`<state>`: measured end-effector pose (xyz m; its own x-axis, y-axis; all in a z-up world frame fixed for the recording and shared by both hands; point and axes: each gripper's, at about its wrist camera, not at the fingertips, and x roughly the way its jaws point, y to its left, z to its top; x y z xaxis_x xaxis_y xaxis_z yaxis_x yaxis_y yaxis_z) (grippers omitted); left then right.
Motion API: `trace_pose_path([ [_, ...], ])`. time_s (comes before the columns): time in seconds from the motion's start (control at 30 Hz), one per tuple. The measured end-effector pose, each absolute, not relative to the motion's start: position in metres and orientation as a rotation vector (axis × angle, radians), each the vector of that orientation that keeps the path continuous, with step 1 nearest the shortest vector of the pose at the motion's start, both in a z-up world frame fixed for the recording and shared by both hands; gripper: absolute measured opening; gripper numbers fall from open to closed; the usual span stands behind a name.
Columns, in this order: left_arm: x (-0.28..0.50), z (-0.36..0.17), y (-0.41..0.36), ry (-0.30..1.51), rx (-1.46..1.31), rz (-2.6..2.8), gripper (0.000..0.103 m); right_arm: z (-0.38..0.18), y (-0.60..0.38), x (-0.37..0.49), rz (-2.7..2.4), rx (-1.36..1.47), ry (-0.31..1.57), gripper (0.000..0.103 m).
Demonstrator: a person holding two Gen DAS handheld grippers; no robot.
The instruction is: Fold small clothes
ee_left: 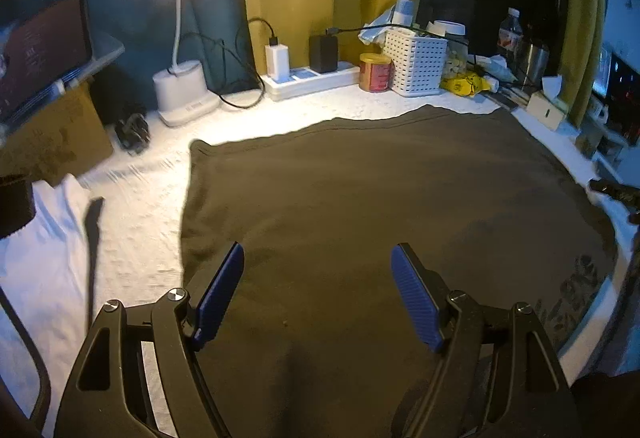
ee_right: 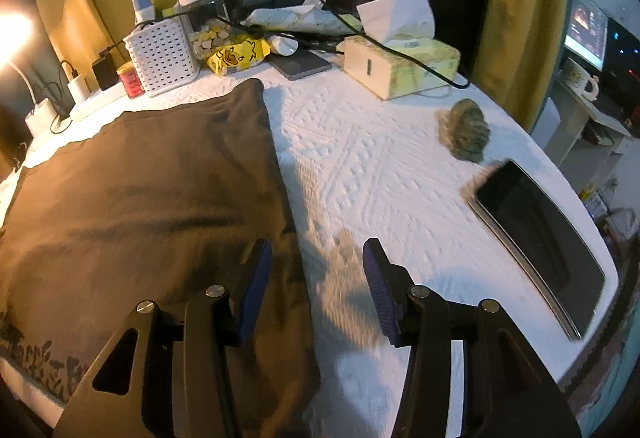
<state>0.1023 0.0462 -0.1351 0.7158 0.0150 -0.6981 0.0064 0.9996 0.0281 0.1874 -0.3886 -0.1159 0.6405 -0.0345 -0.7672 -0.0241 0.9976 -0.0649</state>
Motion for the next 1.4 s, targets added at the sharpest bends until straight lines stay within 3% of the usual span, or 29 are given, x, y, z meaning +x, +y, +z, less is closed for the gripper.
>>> trace_pose_path([
  [0.13, 0.089, -0.130, 0.038, 0.740, 0.069, -0.009, 0.076, -0.112, -0.386, 0.168, 0.023, -0.046, 0.885, 0.051],
  [0.2, 0.082, -0.130, 0.037, 0.730, 0.057, -0.024, 0.076, -0.112, -0.383, 0.158, 0.033, -0.038, 0.892, 0.062],
  [0.23, 0.080, -0.130, 0.036, 0.727, 0.053, -0.029, 0.076, -0.112, -0.382, 0.152, 0.037, -0.036, 0.894, 0.078],
  [0.27, 0.076, -0.131, 0.035, 0.725, 0.046, -0.035, 0.076, -0.112, -0.381, 0.146, 0.039, -0.035, 0.892, 0.083],
  [0.5, 0.052, -0.135, 0.023, 0.717, 0.007, -0.079, 0.077, -0.112, -0.384, 0.110, 0.040, -0.011, 0.879, 0.083],
  [0.53, 0.049, -0.136, 0.022, 0.712, 0.005, -0.079, 0.080, -0.113, -0.385, 0.105, 0.043, -0.006, 0.882, 0.083],
  [0.6, 0.041, -0.134, 0.019, 0.693, -0.009, -0.068, 0.100, -0.115, -0.387, 0.099, 0.057, 0.003, 0.895, 0.083],
  [1.4, 0.036, -0.144, 0.035, 0.701, -0.081, -0.053, 0.101, -0.141, -0.354, 0.088, 0.136, 0.107, 0.937, 0.083],
])
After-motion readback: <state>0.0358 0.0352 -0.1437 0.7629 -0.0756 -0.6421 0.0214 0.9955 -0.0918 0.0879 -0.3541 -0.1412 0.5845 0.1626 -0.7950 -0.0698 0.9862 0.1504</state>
